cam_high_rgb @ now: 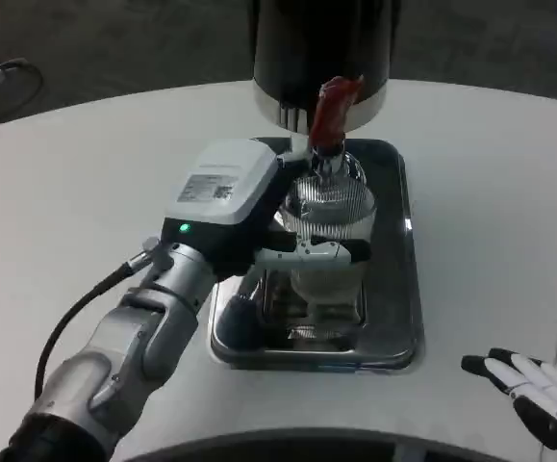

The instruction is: Grasp the cup under the faucet to collect the drink, then remove the cup.

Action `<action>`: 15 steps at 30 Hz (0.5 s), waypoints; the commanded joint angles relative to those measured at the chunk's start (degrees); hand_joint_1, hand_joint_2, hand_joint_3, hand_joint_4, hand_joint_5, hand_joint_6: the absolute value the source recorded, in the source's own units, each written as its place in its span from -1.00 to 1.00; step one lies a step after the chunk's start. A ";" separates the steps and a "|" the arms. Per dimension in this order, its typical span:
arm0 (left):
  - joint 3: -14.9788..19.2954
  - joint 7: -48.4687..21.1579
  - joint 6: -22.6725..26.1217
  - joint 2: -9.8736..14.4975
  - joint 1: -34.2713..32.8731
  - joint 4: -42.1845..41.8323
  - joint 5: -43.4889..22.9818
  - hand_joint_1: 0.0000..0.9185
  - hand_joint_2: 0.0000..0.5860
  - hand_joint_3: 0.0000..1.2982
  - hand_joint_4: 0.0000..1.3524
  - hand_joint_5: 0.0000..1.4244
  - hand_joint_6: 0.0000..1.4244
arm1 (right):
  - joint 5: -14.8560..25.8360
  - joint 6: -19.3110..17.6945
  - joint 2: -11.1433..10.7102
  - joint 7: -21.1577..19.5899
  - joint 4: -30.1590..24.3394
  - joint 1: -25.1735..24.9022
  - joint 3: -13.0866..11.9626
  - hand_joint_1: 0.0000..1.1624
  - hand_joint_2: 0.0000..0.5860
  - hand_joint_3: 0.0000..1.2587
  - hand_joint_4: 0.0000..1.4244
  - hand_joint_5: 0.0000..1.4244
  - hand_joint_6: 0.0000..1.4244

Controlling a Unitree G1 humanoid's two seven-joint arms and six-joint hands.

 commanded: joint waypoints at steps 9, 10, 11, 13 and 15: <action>0.10 -1.82 0.12 1.06 0.18 -1.43 -1.08 -0.77 -0.78 0.05 -0.21 0.24 0.33 | 0.00 1.17 0.26 0.40 -0.88 -1.10 1.20 -0.52 0.68 -0.86 -1.00 -1.00 -1.00; 0.19 -1.80 0.03 1.15 0.19 -1.67 -1.19 -0.77 -0.78 0.05 -0.21 0.23 0.33 | 0.07 1.70 0.15 0.57 -0.88 -1.41 1.28 -0.51 0.68 -0.86 -1.00 -1.00 -1.00; 0.30 -1.79 -0.03 1.25 0.21 -1.91 -1.27 -0.77 -0.78 0.05 -0.21 0.23 0.33 | 0.08 2.08 0.05 0.68 -0.88 -1.63 1.34 -0.51 0.68 -0.86 -1.00 -1.00 -1.00; 0.57 -1.85 -0.25 1.53 0.25 -2.38 -1.52 -0.77 -0.78 0.03 -0.22 0.23 0.31 | 0.05 2.05 0.03 0.56 -0.88 -1.96 1.38 -0.51 0.68 -0.86 -1.00 -1.00 -1.00; 0.66 -1.95 -0.36 1.72 0.27 -2.67 -1.69 -0.77 -0.77 0.03 -0.23 0.23 0.31 | -0.01 2.43 0.10 0.62 -0.88 -2.05 1.58 -0.51 0.68 -0.85 -1.00 -1.00 -0.99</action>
